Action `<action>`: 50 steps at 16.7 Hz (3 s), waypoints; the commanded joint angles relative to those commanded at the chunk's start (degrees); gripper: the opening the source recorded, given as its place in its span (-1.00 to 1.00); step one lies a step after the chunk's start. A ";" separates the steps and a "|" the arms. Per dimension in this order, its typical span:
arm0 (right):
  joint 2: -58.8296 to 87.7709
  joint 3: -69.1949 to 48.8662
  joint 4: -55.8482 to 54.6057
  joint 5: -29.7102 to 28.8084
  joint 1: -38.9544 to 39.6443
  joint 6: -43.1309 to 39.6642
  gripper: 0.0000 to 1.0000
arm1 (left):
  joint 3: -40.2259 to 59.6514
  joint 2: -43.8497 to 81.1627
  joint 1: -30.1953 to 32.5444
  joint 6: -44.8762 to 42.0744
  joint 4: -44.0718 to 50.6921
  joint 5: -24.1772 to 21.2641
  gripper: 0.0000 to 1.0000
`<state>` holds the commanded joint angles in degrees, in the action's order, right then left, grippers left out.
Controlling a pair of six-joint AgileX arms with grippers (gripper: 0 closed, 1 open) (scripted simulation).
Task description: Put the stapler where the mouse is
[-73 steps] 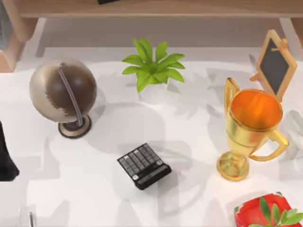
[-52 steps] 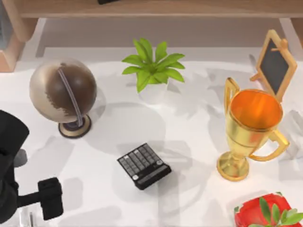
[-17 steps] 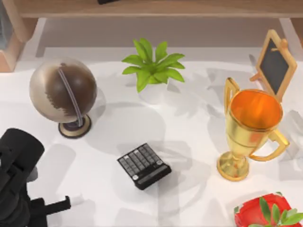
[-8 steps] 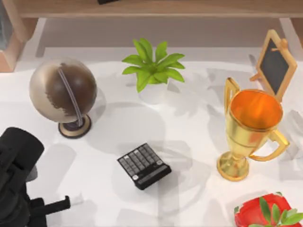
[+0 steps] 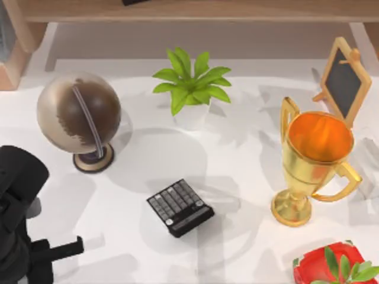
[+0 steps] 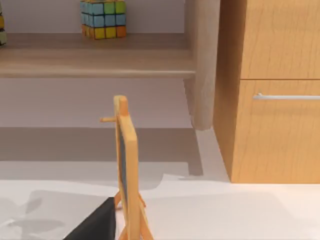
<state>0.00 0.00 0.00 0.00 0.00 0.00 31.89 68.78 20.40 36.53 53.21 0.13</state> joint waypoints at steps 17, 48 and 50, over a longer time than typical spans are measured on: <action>0.00 0.00 0.00 0.00 0.00 0.00 1.00 | 52.29 43.25 -36.43 -45.27 10.62 -0.61 -1.00; 0.00 0.00 0.00 0.00 0.00 0.00 1.00 | 72.52 57.79 -43.34 -61.16 8.57 0.50 -1.00; 0.00 0.00 0.00 0.00 0.00 0.00 1.00 | 71.96 58.32 -43.39 -61.20 8.28 0.42 -1.00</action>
<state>0.00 0.00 0.00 0.00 0.00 0.00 103.85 127.09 -22.99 -24.67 61.49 0.55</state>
